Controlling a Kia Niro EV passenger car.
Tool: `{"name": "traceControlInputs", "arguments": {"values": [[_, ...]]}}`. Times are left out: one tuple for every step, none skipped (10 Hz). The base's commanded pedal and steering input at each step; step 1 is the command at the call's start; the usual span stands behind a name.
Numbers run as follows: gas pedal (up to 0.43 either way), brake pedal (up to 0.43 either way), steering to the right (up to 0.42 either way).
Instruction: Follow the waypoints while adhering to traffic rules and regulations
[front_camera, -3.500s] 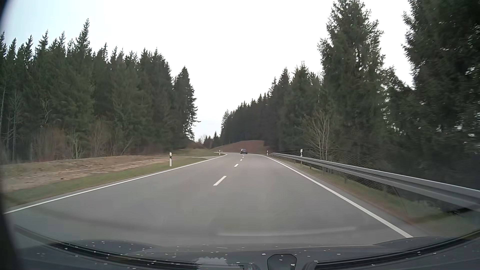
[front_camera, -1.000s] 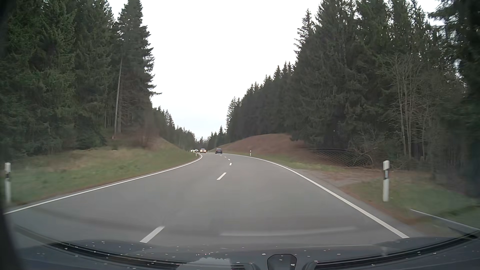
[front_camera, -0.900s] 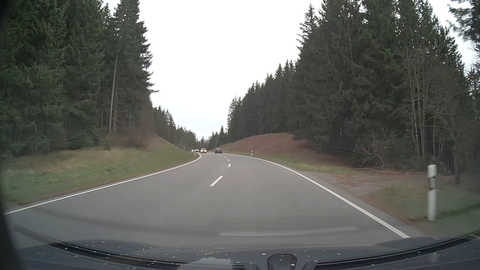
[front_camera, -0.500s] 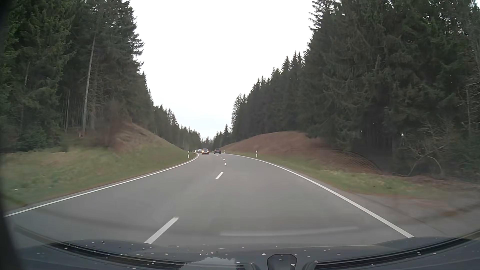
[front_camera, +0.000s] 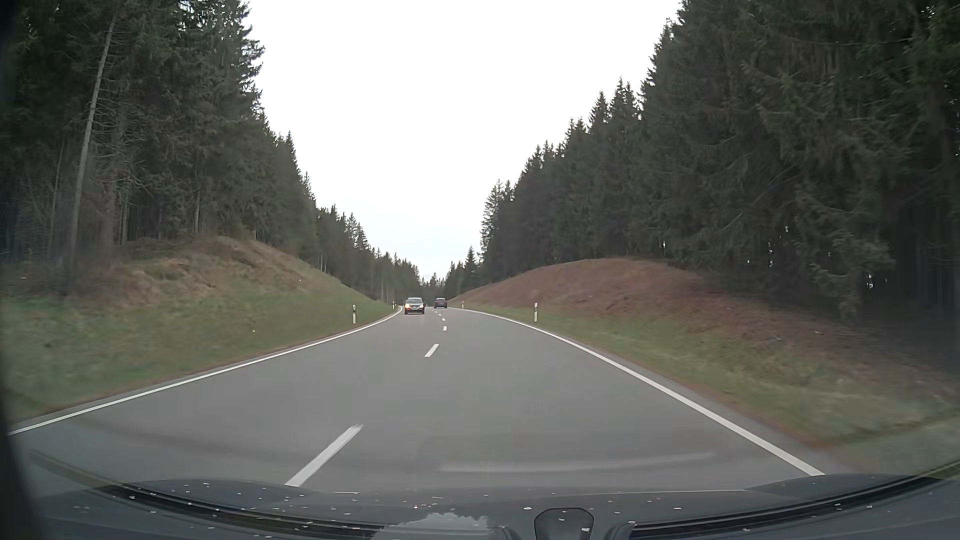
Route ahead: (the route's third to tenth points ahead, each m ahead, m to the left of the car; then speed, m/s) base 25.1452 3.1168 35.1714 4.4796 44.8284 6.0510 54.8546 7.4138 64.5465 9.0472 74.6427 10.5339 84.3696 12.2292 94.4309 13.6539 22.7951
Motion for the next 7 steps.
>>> {"name": "traceControlInputs", "arguments": {"values": [[0.248, 0.0, -0.022], [0.248, 0.0, -0.023], [0.26, 0.0, -0.022], [0.26, 0.0, -0.022], [0.26, 0.0, -0.023], [0.26, 0.0, -0.022], [0.26, 0.0, -0.022]]}}
